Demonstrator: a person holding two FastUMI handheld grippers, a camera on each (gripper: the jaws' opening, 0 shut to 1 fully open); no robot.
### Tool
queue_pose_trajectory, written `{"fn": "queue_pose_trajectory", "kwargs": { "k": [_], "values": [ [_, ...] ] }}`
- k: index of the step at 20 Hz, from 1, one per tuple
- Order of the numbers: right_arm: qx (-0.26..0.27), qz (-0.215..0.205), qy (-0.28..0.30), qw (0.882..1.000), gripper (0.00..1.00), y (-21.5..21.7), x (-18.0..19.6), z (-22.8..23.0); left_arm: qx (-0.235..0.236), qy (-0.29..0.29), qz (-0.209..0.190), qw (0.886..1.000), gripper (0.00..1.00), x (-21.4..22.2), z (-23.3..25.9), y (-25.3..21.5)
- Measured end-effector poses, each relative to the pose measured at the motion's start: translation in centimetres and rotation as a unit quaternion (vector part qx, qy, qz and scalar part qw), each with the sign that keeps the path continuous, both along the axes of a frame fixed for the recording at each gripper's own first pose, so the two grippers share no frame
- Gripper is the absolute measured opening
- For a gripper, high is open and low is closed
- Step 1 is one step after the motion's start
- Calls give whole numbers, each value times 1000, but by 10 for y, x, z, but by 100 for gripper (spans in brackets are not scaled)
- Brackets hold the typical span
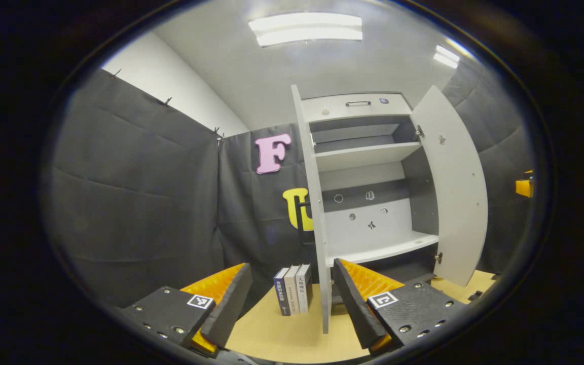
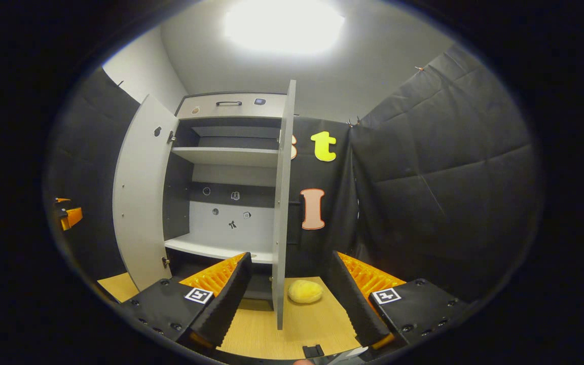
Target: Open the right door of the double-door shoe cabinet with the right hand, and open the left door with the left hand.
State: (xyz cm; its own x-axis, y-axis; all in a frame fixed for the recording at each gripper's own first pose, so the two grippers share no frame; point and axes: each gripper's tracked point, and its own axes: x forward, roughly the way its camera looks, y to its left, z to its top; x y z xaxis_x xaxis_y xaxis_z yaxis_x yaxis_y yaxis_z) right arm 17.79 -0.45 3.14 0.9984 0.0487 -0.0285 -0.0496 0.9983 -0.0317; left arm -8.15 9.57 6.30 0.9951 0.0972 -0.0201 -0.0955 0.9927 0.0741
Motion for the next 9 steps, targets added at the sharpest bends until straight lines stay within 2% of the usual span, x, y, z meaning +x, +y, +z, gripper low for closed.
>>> {"fn": "queue_pose_trajectory", "kwargs": {
  "k": [9],
  "values": [
    [-8,-4,-2,1000,98,1,4,1,2,2,-1,1000,95,4,-4,3]
  ]
}}
